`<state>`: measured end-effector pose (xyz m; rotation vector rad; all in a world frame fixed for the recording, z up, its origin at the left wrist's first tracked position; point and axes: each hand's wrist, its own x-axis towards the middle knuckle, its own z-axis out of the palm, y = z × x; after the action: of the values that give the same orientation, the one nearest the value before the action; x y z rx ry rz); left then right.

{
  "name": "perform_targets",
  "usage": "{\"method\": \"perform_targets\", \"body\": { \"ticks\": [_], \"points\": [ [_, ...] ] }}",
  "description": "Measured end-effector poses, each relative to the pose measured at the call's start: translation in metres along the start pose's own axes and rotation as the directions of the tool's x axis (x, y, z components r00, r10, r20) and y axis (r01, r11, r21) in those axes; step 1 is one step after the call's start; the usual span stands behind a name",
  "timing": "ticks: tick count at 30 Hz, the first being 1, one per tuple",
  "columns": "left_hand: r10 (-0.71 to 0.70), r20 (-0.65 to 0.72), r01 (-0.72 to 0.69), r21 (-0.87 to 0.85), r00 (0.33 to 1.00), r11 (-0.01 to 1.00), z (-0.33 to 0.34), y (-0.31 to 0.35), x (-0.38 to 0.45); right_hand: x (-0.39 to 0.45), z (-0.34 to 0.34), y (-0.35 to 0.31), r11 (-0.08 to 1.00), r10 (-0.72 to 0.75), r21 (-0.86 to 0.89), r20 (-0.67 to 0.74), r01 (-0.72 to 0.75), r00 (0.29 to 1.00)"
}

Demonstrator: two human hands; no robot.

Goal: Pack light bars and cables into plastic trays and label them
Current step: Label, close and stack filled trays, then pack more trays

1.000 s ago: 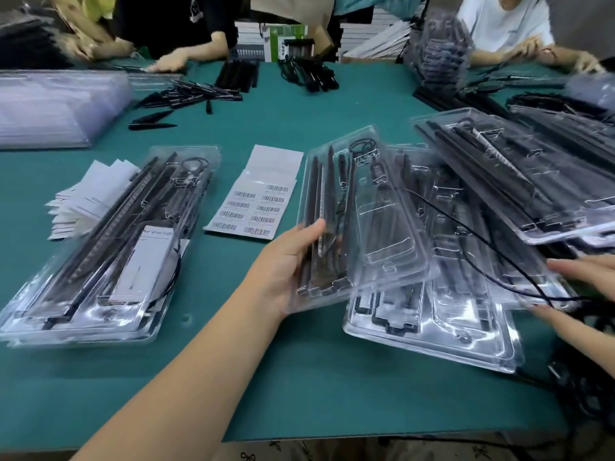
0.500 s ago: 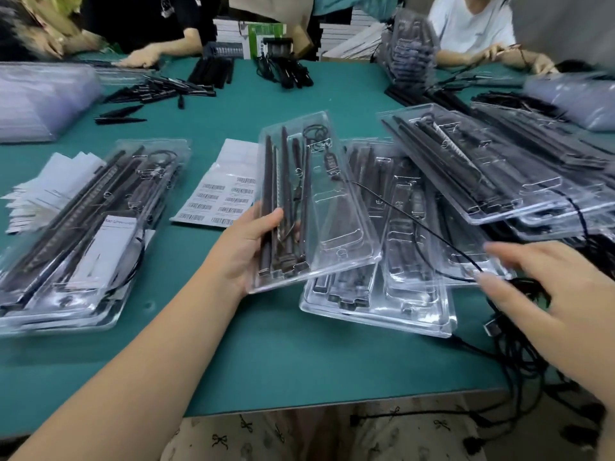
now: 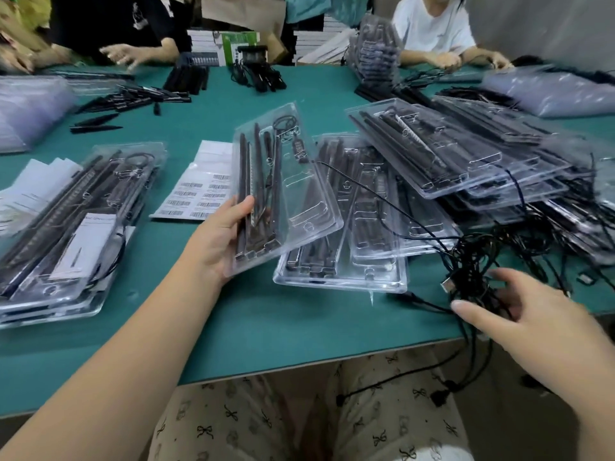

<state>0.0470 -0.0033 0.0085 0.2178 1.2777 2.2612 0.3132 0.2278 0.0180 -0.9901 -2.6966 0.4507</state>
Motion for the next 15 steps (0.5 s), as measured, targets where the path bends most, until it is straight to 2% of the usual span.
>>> {"method": "perform_targets", "body": {
  "ticks": [1,2,4,5,7,9,11,13,15],
  "points": [
    [0.004,-0.01,-0.004,-0.005,1.0,1.0,0.0,-0.001,-0.001,0.001,0.004,-0.002,0.998,0.041,-0.057,0.041,-0.039,0.998],
    [0.003,-0.017,-0.004,-0.013,1.0,1.0,0.001,-0.001,-0.002,0.003,0.009,-0.005,0.997,0.058,-0.05,0.012,-0.057,0.998],
    [0.005,-0.026,-0.006,-0.033,1.0,0.999,0.001,-0.001,-0.003,0.008,0.014,-0.013,0.99,0.093,0.111,-0.074,-0.084,0.993],
    [0.01,-0.03,-0.011,-0.039,1.0,0.999,0.001,0.0,-0.003,0.013,0.014,-0.016,0.982,0.091,0.178,-0.115,-0.069,0.989],
    [0.016,-0.04,-0.018,-0.041,0.999,0.999,0.0,0.003,-0.002,0.027,0.01,-0.018,0.981,0.032,0.191,-0.259,0.018,0.965],
    [0.034,-0.037,-0.035,-0.02,0.999,0.999,0.0,0.005,-0.002,0.044,0.0,-0.017,0.993,-0.055,0.074,-0.434,0.097,0.899],
    [0.053,-0.009,-0.053,0.015,0.999,0.998,0.0,0.004,-0.001,0.062,-0.007,-0.014,0.995,-0.078,0.012,-0.566,0.102,0.821],
    [0.066,0.011,-0.066,0.035,0.998,0.997,0.002,0.003,-0.001,0.069,-0.008,-0.019,0.992,0.001,0.1,-0.631,0.08,0.776],
    [0.069,-0.001,-0.069,0.024,0.998,0.997,0.001,0.003,0.001,0.063,-0.001,-0.033,0.981,-0.083,0.078,-0.666,0.18,0.741]
  ]
}}
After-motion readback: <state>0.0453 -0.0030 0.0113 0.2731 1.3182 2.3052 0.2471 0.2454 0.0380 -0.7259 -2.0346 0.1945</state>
